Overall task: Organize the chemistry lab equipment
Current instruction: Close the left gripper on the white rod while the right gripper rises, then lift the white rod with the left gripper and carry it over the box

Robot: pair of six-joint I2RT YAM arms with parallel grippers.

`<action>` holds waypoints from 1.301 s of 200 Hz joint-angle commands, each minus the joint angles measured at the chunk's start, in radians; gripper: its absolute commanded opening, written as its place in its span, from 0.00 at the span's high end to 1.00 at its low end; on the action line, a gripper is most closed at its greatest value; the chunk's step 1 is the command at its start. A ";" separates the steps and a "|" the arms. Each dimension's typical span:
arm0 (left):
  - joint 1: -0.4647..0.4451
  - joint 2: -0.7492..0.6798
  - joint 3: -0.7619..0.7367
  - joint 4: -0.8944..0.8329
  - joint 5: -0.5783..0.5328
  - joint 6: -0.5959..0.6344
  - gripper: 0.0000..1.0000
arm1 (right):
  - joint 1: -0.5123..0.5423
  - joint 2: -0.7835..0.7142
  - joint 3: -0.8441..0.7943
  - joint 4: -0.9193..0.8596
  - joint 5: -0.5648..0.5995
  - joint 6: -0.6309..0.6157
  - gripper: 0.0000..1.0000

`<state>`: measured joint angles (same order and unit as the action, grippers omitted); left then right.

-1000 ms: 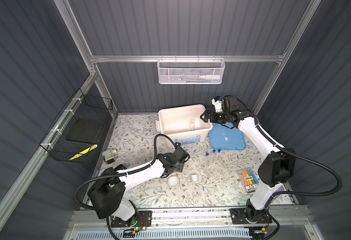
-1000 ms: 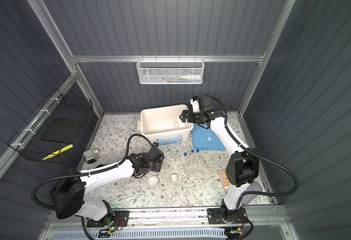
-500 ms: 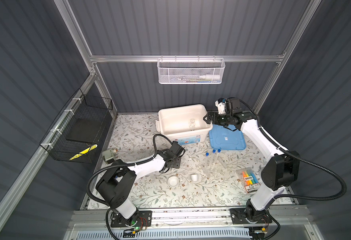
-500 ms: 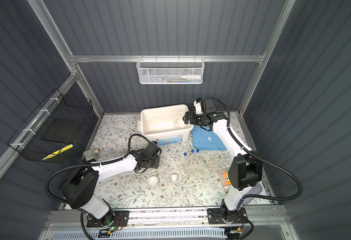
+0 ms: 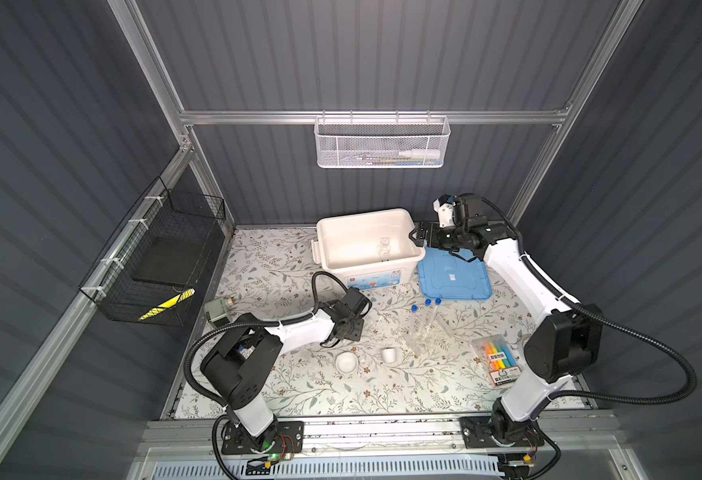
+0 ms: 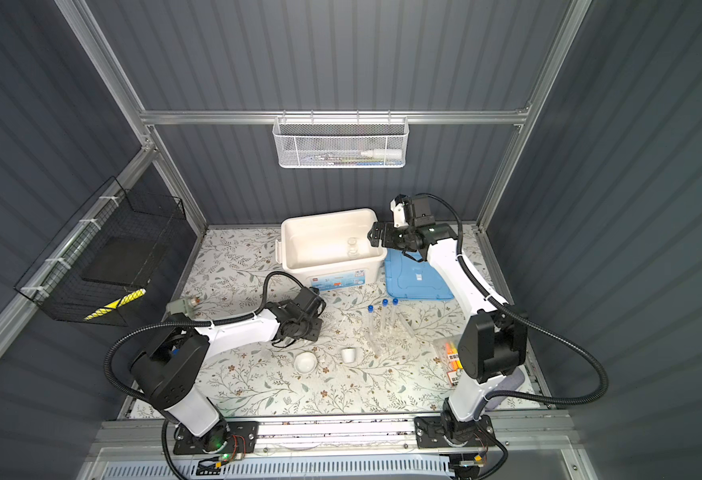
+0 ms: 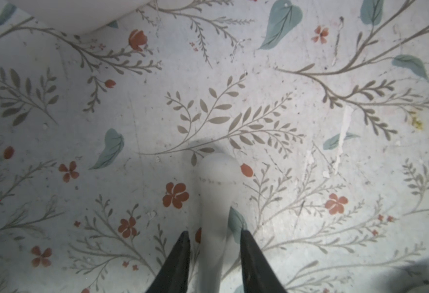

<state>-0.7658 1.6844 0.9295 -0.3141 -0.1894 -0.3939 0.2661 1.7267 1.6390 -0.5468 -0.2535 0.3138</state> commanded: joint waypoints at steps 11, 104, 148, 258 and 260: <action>-0.001 0.039 0.004 0.001 0.022 0.024 0.70 | -0.007 -0.019 -0.005 -0.015 0.011 -0.001 0.01; -0.002 0.020 -0.013 0.048 0.051 0.040 0.92 | -0.015 -0.019 -0.011 -0.016 0.012 -0.005 0.01; -0.010 -0.025 0.012 0.045 0.049 0.060 0.93 | -0.021 -0.023 -0.023 -0.009 0.009 -0.002 0.01; -0.093 -0.086 0.242 -0.070 0.044 0.122 0.95 | -0.052 -0.026 -0.060 0.035 -0.026 0.004 0.01; -0.094 -0.087 0.246 -0.072 0.044 0.123 0.95 | -0.053 -0.025 -0.060 0.033 -0.025 0.003 0.01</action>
<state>-0.8368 1.6302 1.1172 -0.3405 -0.1524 -0.2977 0.2253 1.7267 1.5913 -0.5243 -0.2642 0.3138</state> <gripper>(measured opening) 0.167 0.989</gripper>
